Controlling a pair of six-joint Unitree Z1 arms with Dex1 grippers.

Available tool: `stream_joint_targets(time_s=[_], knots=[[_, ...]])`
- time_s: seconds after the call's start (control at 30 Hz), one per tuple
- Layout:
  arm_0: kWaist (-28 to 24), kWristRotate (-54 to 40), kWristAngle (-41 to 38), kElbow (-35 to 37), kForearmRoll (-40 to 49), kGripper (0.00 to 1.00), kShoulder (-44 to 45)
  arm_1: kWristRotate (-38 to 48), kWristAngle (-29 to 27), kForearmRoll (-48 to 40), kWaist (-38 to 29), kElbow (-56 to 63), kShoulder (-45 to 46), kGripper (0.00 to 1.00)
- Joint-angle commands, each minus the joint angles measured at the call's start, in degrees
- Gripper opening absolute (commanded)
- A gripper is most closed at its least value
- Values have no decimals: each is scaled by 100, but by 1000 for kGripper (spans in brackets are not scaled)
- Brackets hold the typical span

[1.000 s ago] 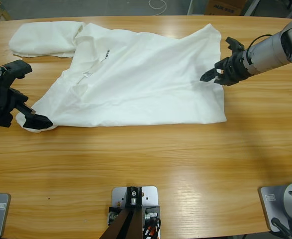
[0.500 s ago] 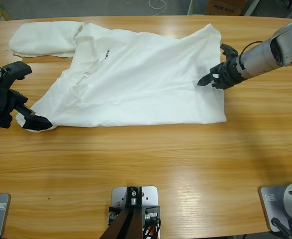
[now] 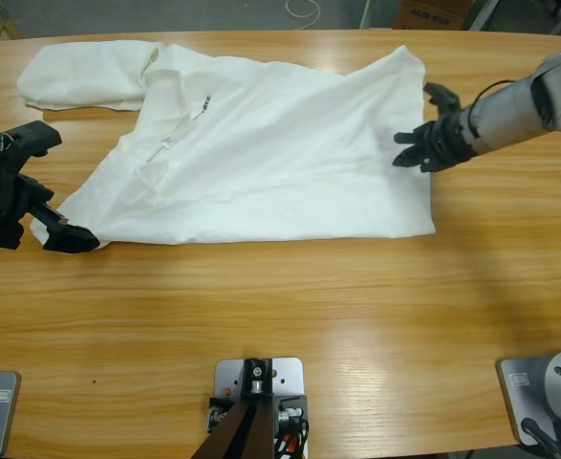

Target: Fold clothes

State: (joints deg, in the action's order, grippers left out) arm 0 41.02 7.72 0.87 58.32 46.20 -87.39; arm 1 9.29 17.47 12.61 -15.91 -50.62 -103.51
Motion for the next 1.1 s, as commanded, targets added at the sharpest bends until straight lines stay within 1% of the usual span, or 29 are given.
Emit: stream_joint_targets(time_s=[0.03,0.1,0.2,0.3,0.37,0.5,0.63,0.77,0.8,0.83,0.87,0.93,1.0,1.1], knots=[[-87,693,-48,-121,-41,1000,-169,603,689,1392,-1164,342,2039,0],[-207,983,-41,-119,-29,1000,-164,817,978,1786,-1489,555,2380,0],[-562,1285,75,-112,209,1000,-15,1079,1414,2496,-1839,981,2751,0],[-998,1324,124,-126,378,1000,128,1343,1479,3211,-1881,1279,3155,0],[-1160,1297,116,-112,381,1000,142,1575,1609,3566,-2032,1292,3215,0],[-1202,1294,94,-91,446,1000,124,1743,1415,4192,-2345,1242,2916,0],[-1202,1294,36,-93,666,1000,45,1891,899,4774,-2670,989,2612,0],[-1202,1294,-23,-82,680,991,40,2248,350,5168,-2681,631,2629,0],[-1202,1299,-51,-75,680,991,38,2411,139,5361,-2681,436,2696,200],[-1202,1303,-76,-75,680,991,31,2490,-123,5628,-2681,233,2796,812],[-1202,1308,-85,-81,680,988,20,2592,-430,5853,-2681,52,2919,996],[-1202,1299,-92,-77,687,987,-4,2747,-896,5931,-2681,-266,3132,1000],[-1170,1248,-155,-35,682,987,-90,2754,-1072,5911,-2681,-559,2999,1000],[-1075,1028,-157,171,680,989,-150,2759,-1193,5830,-2681,-899,2728,1000]])
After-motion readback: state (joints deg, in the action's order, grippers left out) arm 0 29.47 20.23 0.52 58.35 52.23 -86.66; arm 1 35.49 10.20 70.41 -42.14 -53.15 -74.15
